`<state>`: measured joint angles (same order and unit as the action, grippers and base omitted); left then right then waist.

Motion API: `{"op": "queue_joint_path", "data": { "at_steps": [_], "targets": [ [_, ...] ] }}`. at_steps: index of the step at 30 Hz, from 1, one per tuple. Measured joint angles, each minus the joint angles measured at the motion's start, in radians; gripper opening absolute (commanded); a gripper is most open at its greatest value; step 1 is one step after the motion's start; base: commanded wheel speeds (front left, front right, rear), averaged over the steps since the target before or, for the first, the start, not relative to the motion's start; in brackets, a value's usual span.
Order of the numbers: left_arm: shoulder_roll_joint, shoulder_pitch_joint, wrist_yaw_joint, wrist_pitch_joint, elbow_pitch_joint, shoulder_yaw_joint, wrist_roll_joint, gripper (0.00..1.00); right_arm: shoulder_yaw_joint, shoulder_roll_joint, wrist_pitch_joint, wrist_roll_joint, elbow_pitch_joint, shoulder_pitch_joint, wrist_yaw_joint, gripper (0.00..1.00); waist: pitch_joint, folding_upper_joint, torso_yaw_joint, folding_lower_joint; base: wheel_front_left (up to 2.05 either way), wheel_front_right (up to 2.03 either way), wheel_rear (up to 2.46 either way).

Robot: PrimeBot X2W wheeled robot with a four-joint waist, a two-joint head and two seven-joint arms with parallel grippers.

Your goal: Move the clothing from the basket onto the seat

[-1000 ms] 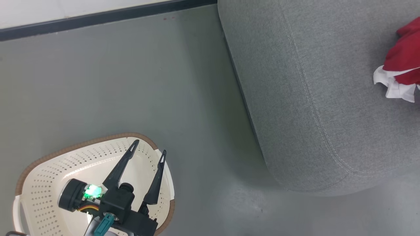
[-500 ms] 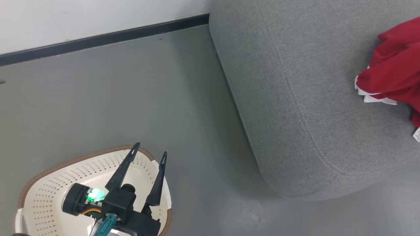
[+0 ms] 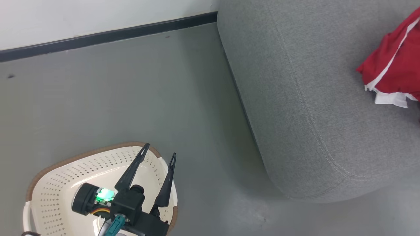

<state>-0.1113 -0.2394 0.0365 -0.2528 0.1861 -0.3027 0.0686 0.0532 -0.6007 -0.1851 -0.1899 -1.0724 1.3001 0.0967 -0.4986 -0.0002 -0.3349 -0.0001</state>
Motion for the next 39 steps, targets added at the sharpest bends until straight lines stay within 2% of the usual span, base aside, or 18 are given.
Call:
{"op": "queue_joint_path", "data": {
  "at_steps": [5,11,24,28,32,39],
  "targets": [
    [0.001,-0.001,0.000,0.000,0.012,0.009,0.000,1.00,0.009,0.047,-0.001,-0.002,-0.013,-0.021,0.000,1.00,0.005,0.0001,0.022,0.0001,0.00,0.00,0.00],
    [0.005,-0.001,-0.001,0.000,0.023,0.022,0.007,1.00,0.019,0.054,0.077,-0.002,0.012,-0.025,0.005,1.00,0.032,0.0000,0.029,0.0000,0.00,0.00,0.00],
    [0.027,-0.002,-0.012,0.000,0.072,0.041,0.039,1.00,0.028,0.103,0.472,-0.016,0.236,-0.150,0.018,1.00,0.139,0.0001,0.027,0.0000,0.00,0.00,0.00],
    [0.039,0.003,-0.024,0.000,0.090,0.050,0.048,1.00,0.029,0.131,0.463,-0.052,0.314,-0.240,0.024,1.00,0.188,0.0000,0.031,0.0000,0.00,0.00,0.00],
    [0.044,0.034,-0.050,0.000,0.097,0.073,0.060,1.00,0.044,0.174,0.450,-0.096,0.448,-0.374,0.027,1.00,0.255,0.0001,0.038,-0.0001,0.00,0.00,0.00],
    [0.052,0.093,-0.084,0.000,0.098,0.094,0.063,1.00,0.099,0.204,0.449,-0.263,0.707,-0.604,0.027,1.00,0.352,0.0001,0.056,-0.0001,0.00,0.00,0.00]
  ]
}}
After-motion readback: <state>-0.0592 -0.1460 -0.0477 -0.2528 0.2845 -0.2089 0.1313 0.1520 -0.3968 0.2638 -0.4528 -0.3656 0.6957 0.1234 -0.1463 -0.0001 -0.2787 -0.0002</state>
